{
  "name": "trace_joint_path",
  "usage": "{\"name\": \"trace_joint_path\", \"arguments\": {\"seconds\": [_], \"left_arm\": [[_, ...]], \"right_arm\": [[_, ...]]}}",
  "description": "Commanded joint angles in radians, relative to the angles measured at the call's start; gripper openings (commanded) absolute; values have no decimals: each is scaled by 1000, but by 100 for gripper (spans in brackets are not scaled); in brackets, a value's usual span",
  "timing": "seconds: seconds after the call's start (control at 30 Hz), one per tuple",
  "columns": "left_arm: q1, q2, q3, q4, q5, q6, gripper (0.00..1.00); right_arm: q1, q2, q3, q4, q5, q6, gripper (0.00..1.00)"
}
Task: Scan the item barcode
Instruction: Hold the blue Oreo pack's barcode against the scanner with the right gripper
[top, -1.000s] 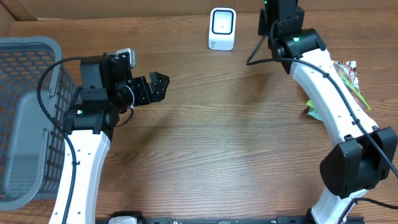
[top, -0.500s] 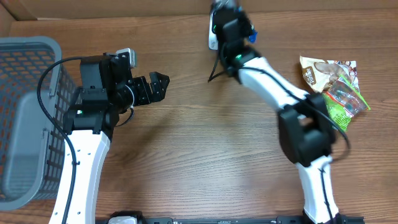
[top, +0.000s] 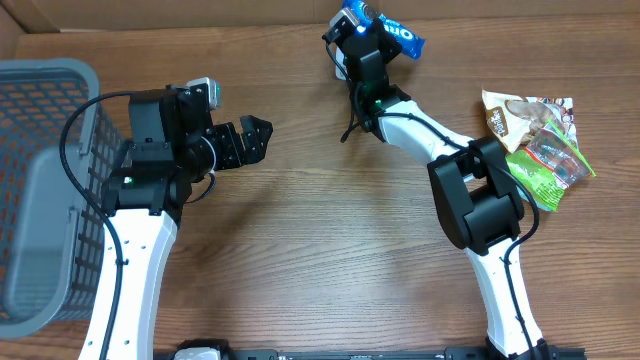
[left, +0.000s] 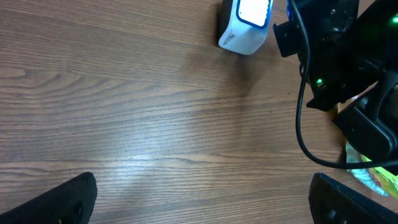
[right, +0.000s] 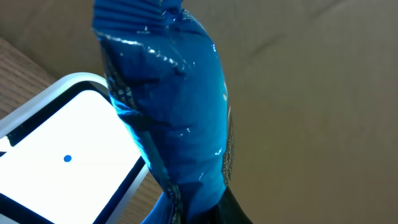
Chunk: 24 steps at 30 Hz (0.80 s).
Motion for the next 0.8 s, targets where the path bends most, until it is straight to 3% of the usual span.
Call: {"name": "trace_joint_path", "arguments": {"seconds": [0.0, 0.2, 0.77], "left_arm": [[-2, 3, 12, 1, -4, 19, 100], [-2, 3, 12, 1, -4, 19, 100], [-2, 3, 12, 1, -3, 19, 100]], "right_arm": [[-2, -39, 17, 11, -68, -108, 4], [-9, -39, 17, -4, -162, -129, 4], [-43, -39, 17, -42, -166, -155, 4]]}}
